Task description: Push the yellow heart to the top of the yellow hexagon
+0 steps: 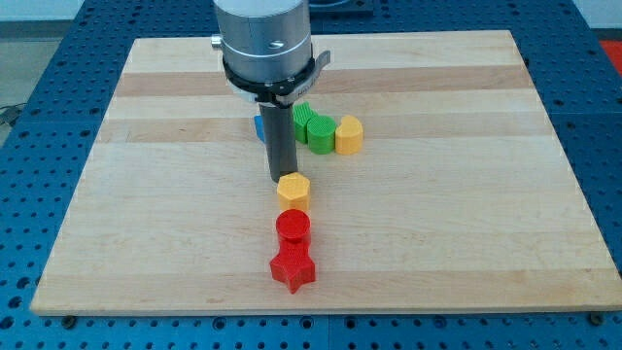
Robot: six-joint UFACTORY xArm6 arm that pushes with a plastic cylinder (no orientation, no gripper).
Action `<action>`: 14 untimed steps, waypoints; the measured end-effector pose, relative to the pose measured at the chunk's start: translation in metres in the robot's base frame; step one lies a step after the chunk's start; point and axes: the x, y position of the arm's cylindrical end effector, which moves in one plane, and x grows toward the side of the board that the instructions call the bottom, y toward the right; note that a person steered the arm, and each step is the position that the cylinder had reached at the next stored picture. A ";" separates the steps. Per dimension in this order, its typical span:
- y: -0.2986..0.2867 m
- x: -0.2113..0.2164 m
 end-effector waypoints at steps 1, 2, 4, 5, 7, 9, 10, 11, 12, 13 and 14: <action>0.000 0.008; 0.000 0.011; 0.059 -0.027; 0.062 -0.027; 0.106 -0.035; 0.126 -0.110; 0.095 -0.125; 0.085 -0.087; 0.081 -0.034; 0.081 -0.020; 0.088 -0.020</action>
